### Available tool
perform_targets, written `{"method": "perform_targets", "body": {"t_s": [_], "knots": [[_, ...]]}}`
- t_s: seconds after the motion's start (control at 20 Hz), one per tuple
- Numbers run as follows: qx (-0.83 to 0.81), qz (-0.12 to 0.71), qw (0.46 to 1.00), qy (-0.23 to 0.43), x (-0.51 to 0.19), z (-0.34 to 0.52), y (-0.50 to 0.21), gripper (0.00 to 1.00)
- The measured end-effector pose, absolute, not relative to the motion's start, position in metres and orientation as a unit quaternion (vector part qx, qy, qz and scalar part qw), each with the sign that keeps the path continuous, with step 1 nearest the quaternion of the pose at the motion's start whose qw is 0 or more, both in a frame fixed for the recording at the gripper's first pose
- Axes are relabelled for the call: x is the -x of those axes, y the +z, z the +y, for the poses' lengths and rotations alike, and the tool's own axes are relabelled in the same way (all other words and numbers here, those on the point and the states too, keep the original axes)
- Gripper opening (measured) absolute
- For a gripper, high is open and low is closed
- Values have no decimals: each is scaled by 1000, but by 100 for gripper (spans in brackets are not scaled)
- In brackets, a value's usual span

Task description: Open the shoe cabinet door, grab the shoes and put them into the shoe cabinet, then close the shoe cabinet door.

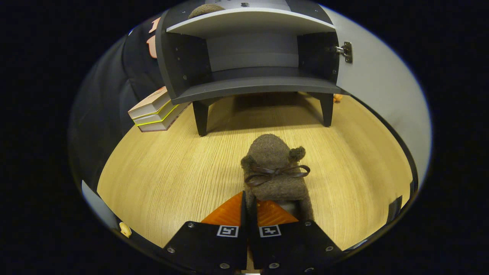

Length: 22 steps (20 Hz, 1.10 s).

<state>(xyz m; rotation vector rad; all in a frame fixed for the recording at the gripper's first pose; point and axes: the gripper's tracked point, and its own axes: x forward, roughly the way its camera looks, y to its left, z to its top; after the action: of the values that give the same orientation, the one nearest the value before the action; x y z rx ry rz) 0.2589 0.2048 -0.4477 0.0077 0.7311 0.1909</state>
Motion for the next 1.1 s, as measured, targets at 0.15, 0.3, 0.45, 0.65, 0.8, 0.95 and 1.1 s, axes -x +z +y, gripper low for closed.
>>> {"method": "perform_targets", "body": {"t_s": [0.15, 0.3, 0.45, 0.65, 0.8, 0.95, 1.1], "knots": [[-25, 353, 931, 93, -251, 198, -422, 6], [-30, 342, 935, 91, -244, 191, -395, 6], [-28, 325, 941, 89, -242, 186, -362, 6], [-37, 291, 952, 91, -248, 186, -311, 6], [-33, 268, 958, 99, -254, 190, -277, 6], [-28, 243, 964, 105, -266, 192, -241, 6], [-19, 213, 971, 107, -279, 190, -204, 5]]}}
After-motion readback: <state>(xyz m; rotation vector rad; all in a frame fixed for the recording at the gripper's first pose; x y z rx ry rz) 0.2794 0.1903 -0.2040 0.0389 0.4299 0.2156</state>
